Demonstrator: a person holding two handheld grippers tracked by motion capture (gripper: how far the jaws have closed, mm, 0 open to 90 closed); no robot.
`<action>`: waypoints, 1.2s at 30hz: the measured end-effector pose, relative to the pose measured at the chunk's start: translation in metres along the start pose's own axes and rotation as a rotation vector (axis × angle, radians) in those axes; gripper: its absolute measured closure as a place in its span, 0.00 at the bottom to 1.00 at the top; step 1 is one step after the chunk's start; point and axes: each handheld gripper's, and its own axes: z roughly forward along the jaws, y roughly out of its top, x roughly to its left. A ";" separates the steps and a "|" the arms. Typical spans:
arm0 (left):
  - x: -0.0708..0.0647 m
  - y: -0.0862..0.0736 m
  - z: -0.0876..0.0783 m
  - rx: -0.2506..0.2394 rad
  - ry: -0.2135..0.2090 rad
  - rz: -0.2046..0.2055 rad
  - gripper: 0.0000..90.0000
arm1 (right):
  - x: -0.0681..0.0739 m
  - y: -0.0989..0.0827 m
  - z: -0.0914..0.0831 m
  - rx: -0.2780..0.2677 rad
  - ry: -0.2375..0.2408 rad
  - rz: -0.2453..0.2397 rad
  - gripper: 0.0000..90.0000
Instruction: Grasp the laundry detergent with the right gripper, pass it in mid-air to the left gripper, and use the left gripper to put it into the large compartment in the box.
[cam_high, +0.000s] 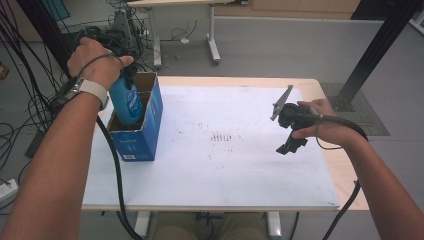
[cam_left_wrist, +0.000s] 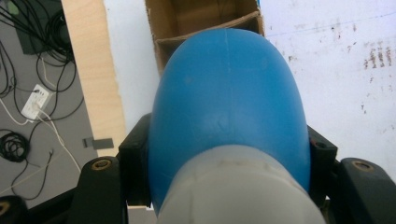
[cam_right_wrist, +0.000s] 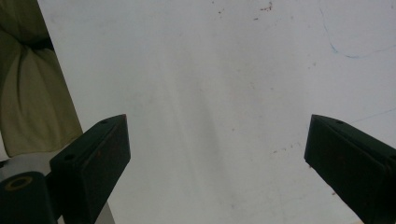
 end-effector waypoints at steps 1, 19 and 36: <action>0.000 0.000 0.002 0.000 0.000 0.002 0.42 | 0.000 0.000 0.000 -0.001 0.000 0.002 0.08; -0.005 -0.001 0.042 -0.006 0.007 0.020 0.42 | 0.000 -0.007 0.006 -0.001 0.009 0.020 0.08; -0.006 -0.003 0.079 -0.003 0.021 0.043 0.42 | 0.000 -0.008 0.013 0.003 0.023 0.033 0.07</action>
